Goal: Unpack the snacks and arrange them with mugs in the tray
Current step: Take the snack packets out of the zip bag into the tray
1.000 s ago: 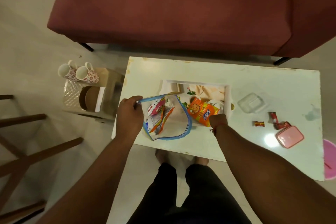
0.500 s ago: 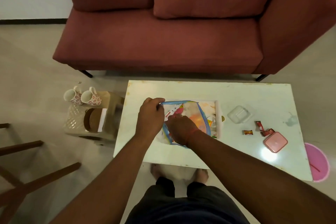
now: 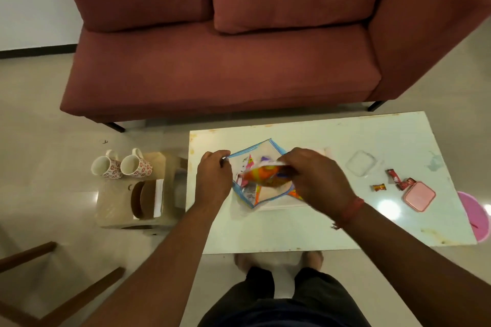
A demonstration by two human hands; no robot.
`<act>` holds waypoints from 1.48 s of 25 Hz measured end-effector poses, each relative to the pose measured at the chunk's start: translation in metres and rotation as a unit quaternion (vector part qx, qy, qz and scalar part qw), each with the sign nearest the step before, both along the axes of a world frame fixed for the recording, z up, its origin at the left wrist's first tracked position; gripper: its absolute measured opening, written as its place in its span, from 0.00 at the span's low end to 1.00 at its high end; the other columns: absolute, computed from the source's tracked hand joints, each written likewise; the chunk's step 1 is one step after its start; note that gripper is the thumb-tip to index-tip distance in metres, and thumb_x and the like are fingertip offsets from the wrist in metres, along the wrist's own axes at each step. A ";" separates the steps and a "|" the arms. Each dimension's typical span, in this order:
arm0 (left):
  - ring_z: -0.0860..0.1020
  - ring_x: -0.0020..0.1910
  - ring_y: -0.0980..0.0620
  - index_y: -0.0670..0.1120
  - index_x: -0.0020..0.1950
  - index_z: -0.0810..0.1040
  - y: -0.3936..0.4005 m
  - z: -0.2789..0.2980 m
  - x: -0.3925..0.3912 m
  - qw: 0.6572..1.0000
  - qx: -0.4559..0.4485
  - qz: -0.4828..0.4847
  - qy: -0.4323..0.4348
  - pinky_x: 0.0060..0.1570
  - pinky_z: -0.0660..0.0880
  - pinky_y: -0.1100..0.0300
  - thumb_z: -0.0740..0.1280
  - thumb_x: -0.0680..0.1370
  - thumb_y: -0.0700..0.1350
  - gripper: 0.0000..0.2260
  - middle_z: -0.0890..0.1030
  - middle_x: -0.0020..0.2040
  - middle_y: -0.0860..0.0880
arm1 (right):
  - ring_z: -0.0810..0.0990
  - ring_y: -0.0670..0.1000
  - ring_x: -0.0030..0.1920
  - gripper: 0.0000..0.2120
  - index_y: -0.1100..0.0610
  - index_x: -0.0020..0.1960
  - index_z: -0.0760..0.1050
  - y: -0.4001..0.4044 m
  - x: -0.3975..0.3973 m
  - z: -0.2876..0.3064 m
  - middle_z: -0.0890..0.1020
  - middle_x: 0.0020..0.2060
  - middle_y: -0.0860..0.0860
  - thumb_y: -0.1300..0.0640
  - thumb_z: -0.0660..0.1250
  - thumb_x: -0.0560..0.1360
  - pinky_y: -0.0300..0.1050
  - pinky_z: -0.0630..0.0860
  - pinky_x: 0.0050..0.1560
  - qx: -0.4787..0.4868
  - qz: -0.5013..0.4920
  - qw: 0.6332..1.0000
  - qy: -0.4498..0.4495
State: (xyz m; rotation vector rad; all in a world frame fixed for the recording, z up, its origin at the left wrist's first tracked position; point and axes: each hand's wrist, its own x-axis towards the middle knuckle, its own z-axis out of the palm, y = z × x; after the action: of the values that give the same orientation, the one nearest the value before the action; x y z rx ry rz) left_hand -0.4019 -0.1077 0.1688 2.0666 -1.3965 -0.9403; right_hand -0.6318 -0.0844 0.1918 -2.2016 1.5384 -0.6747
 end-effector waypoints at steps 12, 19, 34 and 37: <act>0.80 0.51 0.49 0.48 0.63 0.80 0.012 -0.063 0.080 0.996 0.023 0.003 -0.084 0.41 0.84 0.47 0.62 0.82 0.44 0.12 0.79 0.58 0.46 | 0.79 0.60 0.60 0.27 0.61 0.67 0.73 -0.027 0.000 -0.195 0.79 0.64 0.58 0.53 0.74 0.73 0.54 0.80 0.53 0.446 -0.530 0.624 -0.360; 0.81 0.56 0.44 0.47 0.64 0.79 0.023 -0.062 0.050 0.998 0.061 0.014 -0.011 0.45 0.84 0.44 0.63 0.83 0.43 0.12 0.76 0.57 0.46 | 0.76 0.55 0.65 0.18 0.61 0.69 0.71 -0.008 -0.017 -0.181 0.77 0.65 0.56 0.56 0.57 0.82 0.36 0.77 0.46 0.395 -0.573 0.650 -0.305; 0.79 0.47 0.54 0.53 0.57 0.79 0.031 0.020 -0.095 0.992 0.027 -0.085 0.086 0.38 0.82 0.64 0.62 0.82 0.39 0.11 0.76 0.51 0.55 | 0.69 0.61 0.71 0.19 0.55 0.71 0.68 -0.021 -0.011 -0.081 0.72 0.69 0.56 0.57 0.61 0.80 0.59 0.64 0.70 0.144 0.188 0.873 0.425; 0.79 0.51 0.53 0.51 0.59 0.80 0.030 0.024 -0.099 0.996 0.001 -0.067 0.057 0.46 0.83 0.61 0.62 0.82 0.39 0.12 0.76 0.53 0.55 | 0.74 0.61 0.65 0.14 0.55 0.64 0.76 -0.025 -0.014 -0.072 0.77 0.62 0.55 0.55 0.67 0.79 0.56 0.72 0.61 0.105 0.218 0.857 0.455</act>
State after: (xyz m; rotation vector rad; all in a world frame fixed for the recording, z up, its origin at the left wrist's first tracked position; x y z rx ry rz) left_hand -0.5009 -0.0776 0.1924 1.9081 -1.4878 -1.0961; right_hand -0.6456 -0.1094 0.1199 -2.6821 1.2447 0.7594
